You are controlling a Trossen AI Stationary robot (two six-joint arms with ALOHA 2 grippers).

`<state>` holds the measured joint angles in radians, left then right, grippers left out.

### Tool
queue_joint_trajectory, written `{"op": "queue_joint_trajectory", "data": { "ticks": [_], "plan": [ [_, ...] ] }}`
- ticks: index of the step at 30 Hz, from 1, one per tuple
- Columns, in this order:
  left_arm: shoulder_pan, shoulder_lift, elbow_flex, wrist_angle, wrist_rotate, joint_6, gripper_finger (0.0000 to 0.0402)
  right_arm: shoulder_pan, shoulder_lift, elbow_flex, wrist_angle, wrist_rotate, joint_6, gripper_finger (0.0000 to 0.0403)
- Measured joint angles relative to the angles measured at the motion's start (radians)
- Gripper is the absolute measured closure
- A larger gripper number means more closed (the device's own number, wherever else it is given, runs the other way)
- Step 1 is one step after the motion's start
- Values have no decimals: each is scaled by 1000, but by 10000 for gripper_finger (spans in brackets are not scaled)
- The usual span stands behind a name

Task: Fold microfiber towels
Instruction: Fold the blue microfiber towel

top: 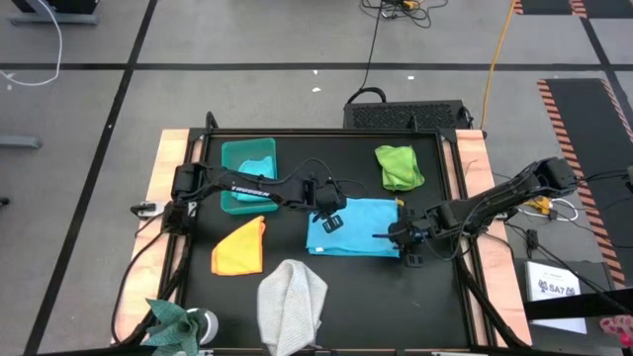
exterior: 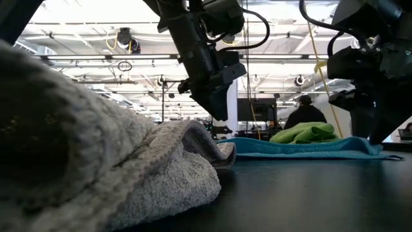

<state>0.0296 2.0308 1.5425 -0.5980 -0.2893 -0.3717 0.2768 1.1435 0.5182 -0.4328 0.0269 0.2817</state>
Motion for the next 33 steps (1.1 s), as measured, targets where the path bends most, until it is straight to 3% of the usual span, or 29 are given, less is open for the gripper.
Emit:
{"op": "queue_joint_trajectory", "data": {
  "ticks": [33],
  "plan": [
    [0,0,0,0,-1,-3,303,0,0,0,2,-32,71,273]
  ]
}}
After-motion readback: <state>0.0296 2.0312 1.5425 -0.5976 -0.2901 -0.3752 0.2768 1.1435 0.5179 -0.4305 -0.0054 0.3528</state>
